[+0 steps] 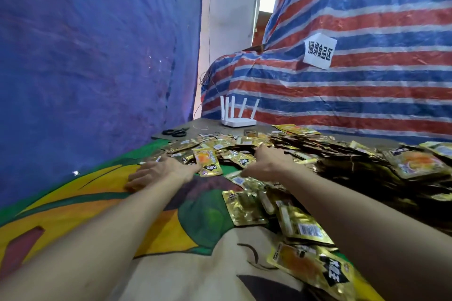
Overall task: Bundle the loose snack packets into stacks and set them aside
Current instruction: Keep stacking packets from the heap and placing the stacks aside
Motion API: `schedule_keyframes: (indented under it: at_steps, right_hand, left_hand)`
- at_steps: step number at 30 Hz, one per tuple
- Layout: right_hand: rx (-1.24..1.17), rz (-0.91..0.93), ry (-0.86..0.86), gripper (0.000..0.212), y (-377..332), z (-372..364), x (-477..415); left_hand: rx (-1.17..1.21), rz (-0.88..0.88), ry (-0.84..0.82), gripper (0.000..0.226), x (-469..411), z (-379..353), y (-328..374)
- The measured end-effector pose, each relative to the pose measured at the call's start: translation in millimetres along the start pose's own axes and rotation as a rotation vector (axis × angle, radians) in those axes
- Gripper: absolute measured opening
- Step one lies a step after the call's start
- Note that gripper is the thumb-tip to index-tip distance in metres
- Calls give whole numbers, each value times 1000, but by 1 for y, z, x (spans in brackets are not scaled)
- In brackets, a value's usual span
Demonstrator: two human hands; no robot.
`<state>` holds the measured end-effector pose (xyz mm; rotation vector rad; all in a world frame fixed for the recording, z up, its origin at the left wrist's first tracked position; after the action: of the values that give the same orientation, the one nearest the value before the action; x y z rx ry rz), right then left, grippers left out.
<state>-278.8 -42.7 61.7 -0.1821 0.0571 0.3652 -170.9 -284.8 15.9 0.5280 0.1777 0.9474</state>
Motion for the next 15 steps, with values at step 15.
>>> schedule_keyframes:
  at_steps: [15]
  right_hand:
    - [99,-120,-202,70,24,-7,-34]
  left_hand:
    - [-45,-61,29,118,-24,-34,54]
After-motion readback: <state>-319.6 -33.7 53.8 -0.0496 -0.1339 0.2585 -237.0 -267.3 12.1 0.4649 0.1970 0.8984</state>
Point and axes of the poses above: each hand's wrist, its own x-axis away from the middle knuckle, its own z-axis out of the back of the hand, y = z × x, the point moved 10 cm from there along -x, towards the middle knuckle, and after that the axes turned 3 degrees about -y, right-handed, at the moved point
